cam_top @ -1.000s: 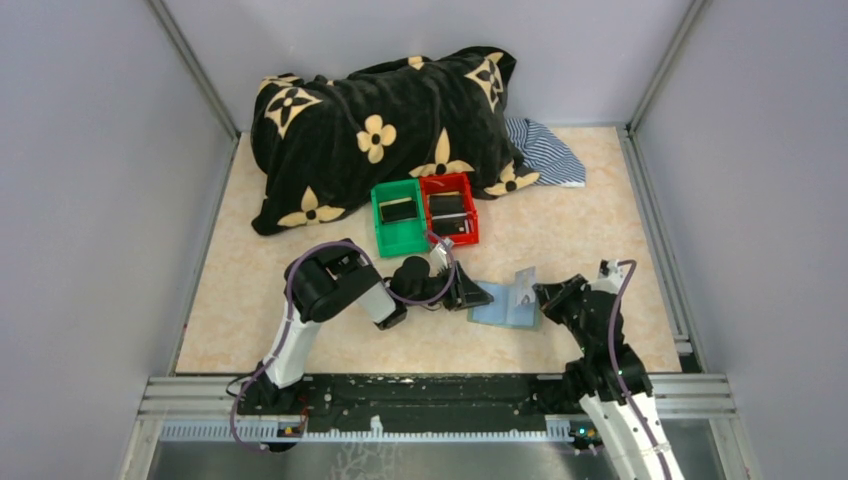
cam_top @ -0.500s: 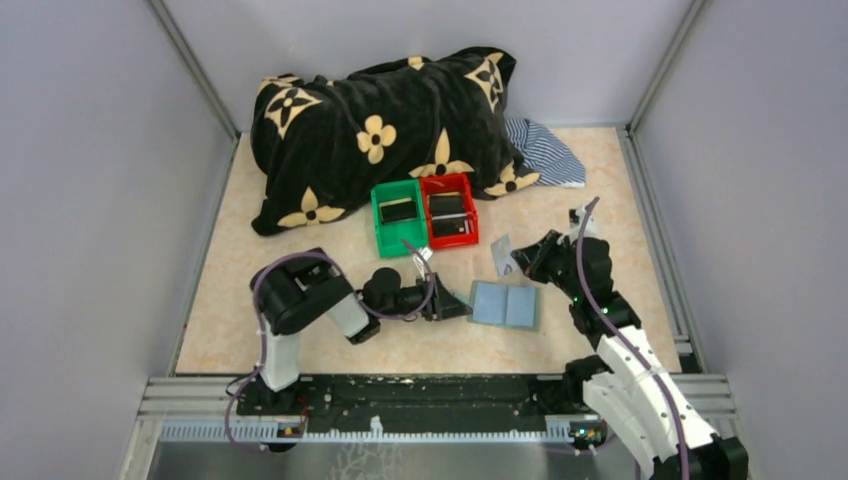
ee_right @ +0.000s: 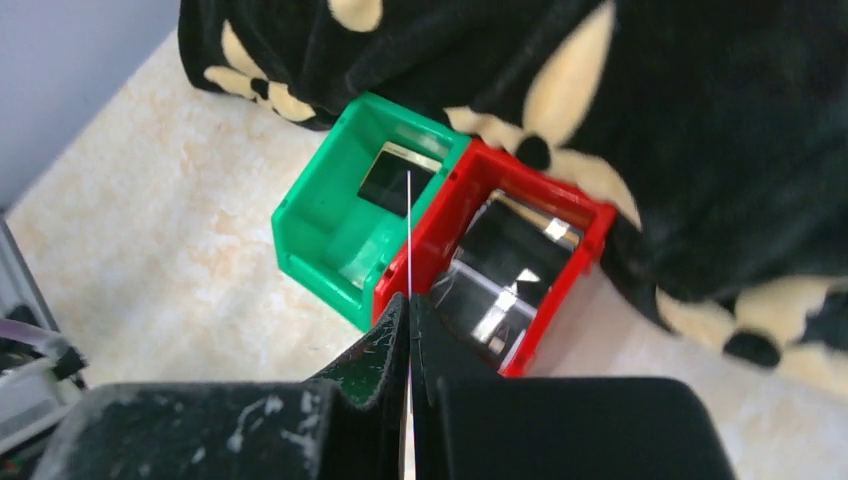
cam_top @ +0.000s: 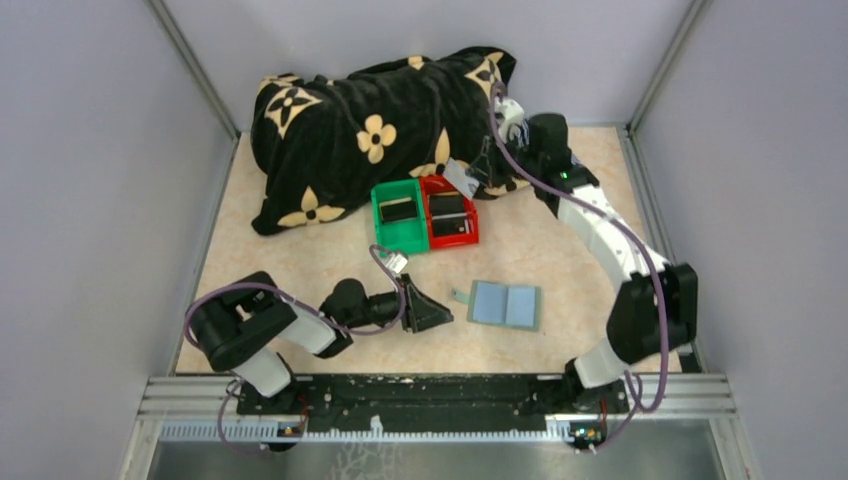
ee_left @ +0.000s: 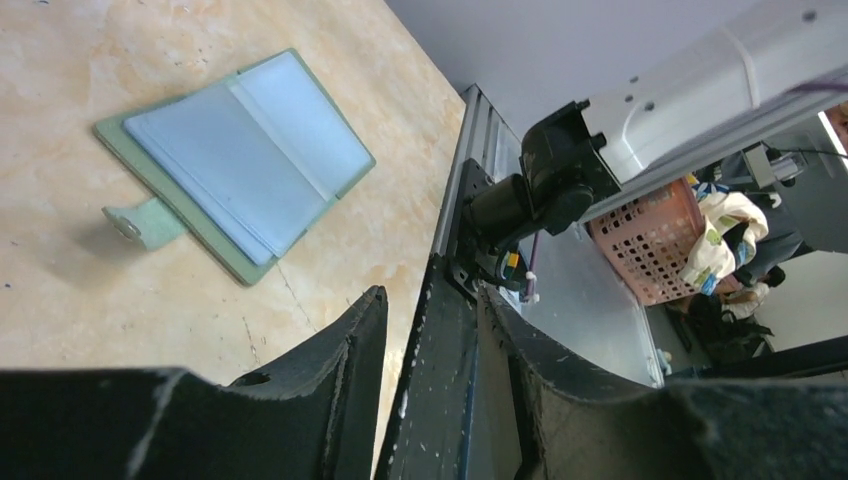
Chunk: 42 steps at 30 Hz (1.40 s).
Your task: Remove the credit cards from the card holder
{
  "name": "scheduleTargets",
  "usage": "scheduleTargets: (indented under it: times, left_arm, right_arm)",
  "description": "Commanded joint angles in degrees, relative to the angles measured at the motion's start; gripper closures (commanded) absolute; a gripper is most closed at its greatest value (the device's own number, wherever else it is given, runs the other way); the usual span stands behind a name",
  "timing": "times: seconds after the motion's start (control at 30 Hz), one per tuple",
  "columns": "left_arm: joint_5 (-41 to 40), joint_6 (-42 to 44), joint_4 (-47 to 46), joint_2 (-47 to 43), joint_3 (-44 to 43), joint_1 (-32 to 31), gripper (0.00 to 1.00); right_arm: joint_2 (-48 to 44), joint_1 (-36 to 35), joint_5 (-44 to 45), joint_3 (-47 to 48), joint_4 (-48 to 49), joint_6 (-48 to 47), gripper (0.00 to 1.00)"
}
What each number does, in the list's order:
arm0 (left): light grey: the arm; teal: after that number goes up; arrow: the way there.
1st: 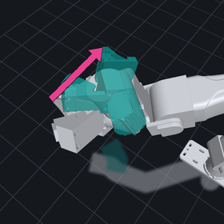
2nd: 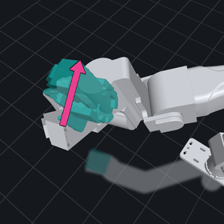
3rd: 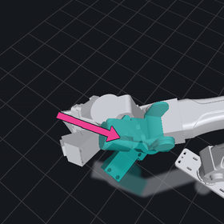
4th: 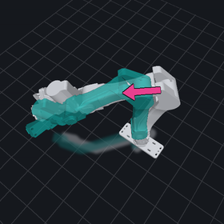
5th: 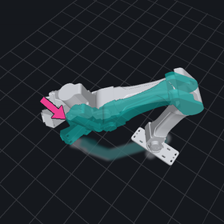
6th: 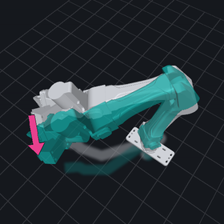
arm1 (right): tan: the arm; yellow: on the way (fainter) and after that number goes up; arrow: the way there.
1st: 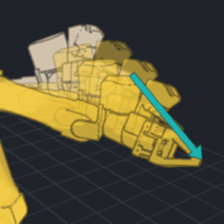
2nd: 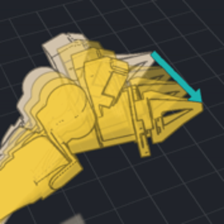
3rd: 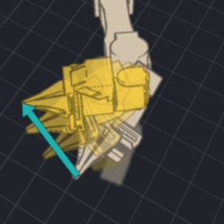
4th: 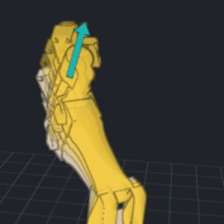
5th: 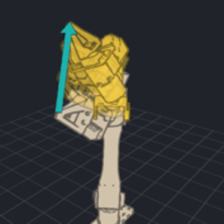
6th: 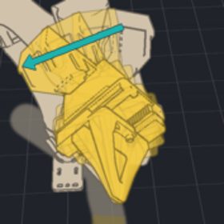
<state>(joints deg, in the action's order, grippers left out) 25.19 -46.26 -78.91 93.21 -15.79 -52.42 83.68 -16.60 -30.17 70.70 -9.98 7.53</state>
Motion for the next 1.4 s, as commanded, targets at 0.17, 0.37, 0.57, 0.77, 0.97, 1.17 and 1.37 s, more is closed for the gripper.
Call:
scheduleTargets:
  times: [0.17, 0.37, 0.57, 0.77, 0.97, 1.17, 1.37]
  left_arm:
    - [-1.5, 4.4, 4.5, -14.3, 7.7, -0.5, 0.51]
    - [-31.1, 6.7, 41.9, -43.1, 11.4, -0.4, 0.46]
    - [-39.1, 7.5, 61.8, -60.0, 9.2, 0.4, 0.47]
    - [-41.0, 0.6, 65.2, -64.8, 11.3, 0.4, 0.48]
    - [-43.1, 1.6, 68.9, -67.2, 11.1, 0.5, 0.48]
    - [-43.0, 1.8, 68.2, -65.6, 10.8, 0.7, 0.49]
    - [-42.0, 1.4, 67.7, -65.2, 11.0, 0.8, 0.50]
  right_arm:
    - [16.1, -4.8, -9.5, 23.0, -15.7, -29.6, 1.00]
    - [19.7, -10.0, -8.0, 20.8, -11.1, -35.5, 1.00]
    - [26.1, -14.9, -6.5, 24.4, -9.8, -38.6, 1.00]
    - [31.6, -16.9, -7.3, 28.4, -12.3, -42.0, 1.00]
    - [35.9, -17.8, -7.0, 32.4, -13.5, -43.1, 1.00]
    - [38.9, -18.7, -7.0, 36.0, -14.5, -43.6, 1.00]
    - [42.2, -19.2, -6.5, 41.0, -16.0, -42.7, 1.00]
